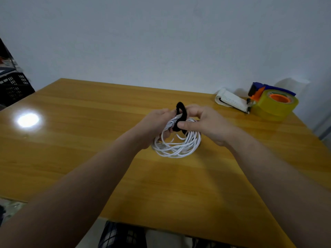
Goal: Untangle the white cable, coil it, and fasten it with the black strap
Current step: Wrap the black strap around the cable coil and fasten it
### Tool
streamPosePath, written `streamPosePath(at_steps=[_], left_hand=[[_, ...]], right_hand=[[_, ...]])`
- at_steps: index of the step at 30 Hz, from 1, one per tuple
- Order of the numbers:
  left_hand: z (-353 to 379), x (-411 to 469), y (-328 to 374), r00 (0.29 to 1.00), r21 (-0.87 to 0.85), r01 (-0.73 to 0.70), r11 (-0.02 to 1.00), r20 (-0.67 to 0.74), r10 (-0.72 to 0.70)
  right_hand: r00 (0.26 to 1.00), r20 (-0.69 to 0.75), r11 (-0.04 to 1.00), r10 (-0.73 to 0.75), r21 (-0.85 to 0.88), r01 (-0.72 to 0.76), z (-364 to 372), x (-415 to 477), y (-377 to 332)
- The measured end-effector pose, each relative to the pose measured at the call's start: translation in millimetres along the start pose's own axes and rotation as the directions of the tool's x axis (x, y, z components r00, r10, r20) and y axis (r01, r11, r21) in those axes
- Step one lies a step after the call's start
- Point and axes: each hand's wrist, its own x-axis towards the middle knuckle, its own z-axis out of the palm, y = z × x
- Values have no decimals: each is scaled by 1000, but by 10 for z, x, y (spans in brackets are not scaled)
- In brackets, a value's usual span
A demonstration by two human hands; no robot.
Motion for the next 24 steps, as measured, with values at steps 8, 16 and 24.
streamPosePath(at_steps=[8,16,24], left_hand=[[16,-37,-9,1000,80,6,997,-7,-5],[39,15,0,998,244,9,970,-58,6],[91,37,98,998,326,50,944,-55,-33]], right_hand=[[951,290,848,104,474,-237,-34,-55,30],[968,250,998,-19,61,4,-52,-72,-34],[995,-3,919,-96,-385,87,16,-19,28]])
